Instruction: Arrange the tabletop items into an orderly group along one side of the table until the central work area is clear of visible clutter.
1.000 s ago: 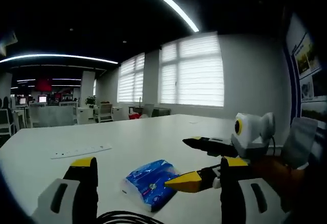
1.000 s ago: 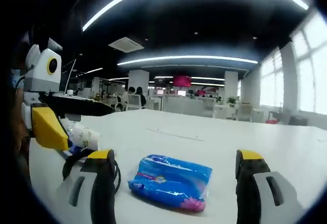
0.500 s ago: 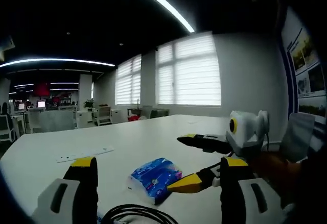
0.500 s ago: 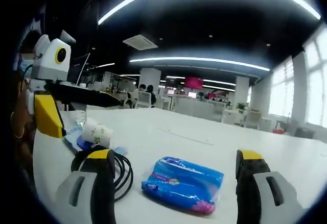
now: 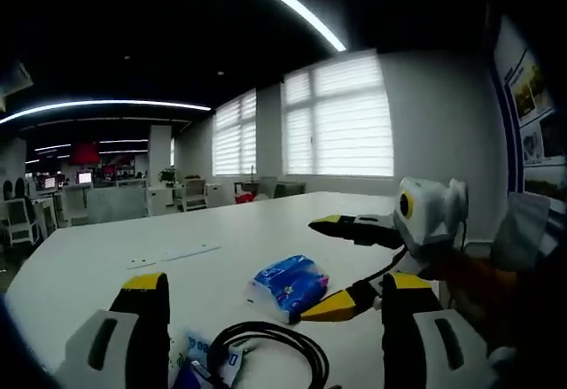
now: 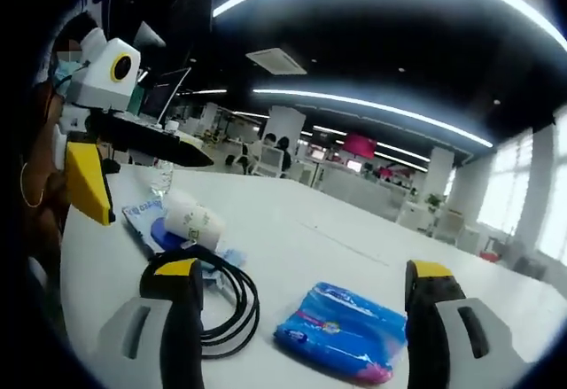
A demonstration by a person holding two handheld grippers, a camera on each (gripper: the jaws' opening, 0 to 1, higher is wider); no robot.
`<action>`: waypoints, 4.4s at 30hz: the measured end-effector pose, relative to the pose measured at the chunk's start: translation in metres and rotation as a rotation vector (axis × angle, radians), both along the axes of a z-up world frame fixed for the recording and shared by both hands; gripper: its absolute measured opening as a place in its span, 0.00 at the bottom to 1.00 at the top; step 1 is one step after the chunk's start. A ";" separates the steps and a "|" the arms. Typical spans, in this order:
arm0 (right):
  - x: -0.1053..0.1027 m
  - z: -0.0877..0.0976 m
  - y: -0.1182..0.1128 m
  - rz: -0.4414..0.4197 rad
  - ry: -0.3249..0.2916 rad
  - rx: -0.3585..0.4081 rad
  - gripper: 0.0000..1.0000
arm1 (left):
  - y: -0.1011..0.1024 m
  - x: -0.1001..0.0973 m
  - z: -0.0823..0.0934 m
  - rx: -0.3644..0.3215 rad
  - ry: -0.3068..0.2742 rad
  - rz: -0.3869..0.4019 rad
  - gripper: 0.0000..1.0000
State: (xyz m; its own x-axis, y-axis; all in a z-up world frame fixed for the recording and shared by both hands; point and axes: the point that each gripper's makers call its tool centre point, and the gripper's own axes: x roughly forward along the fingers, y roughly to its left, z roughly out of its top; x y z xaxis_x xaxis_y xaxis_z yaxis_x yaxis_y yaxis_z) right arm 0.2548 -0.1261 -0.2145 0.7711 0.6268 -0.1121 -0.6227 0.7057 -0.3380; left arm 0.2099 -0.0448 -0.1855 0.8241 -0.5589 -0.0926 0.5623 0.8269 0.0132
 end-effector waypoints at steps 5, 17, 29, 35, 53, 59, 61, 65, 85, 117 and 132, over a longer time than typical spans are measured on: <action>-0.008 0.006 0.010 0.009 -0.047 -0.046 0.91 | 0.023 -0.005 -0.010 0.021 0.008 0.050 1.00; -0.023 0.007 0.036 0.066 -0.076 -0.113 0.88 | 0.059 -0.019 -0.011 -0.011 -0.001 0.110 1.00; -0.030 0.008 0.064 0.140 -0.107 -0.174 0.88 | 0.105 -0.043 -0.010 0.014 -0.031 0.182 1.00; -0.040 0.009 0.083 0.219 -0.070 -0.170 0.88 | 0.134 -0.052 -0.010 0.074 -0.049 0.248 1.00; -0.045 0.005 0.115 0.276 -0.147 -0.303 0.89 | 0.164 -0.079 -0.003 0.097 -0.051 0.263 0.99; -0.045 0.003 0.123 0.292 -0.166 -0.339 0.89 | 0.180 -0.087 -0.006 0.115 -0.057 0.291 0.99; -0.044 0.003 0.127 0.298 -0.177 -0.347 0.89 | 0.187 -0.089 -0.009 0.119 -0.049 0.305 0.99; -0.044 0.000 0.135 0.316 -0.234 -0.450 0.89 | 0.196 -0.095 -0.015 0.141 -0.046 0.314 0.99; -0.032 -0.019 0.168 0.362 -0.366 -0.707 0.88 | 0.222 -0.124 -0.026 0.190 -0.009 0.341 0.98; 0.001 -0.064 0.202 0.612 -0.239 -0.957 0.67 | 0.241 -0.145 -0.011 0.108 -0.035 0.357 0.96; -0.019 -0.067 0.215 0.713 -0.014 -0.775 0.38 | 0.265 -0.160 0.004 0.039 -0.063 0.422 0.91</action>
State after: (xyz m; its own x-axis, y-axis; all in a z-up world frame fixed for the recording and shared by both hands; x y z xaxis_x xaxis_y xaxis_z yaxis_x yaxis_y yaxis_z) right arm 0.2355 0.0888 -0.2818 0.2566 0.6966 -0.6700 -0.8013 -0.2344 -0.5505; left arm 0.0497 0.2203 -0.1817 0.9844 -0.1689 -0.0486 0.1721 0.9824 0.0724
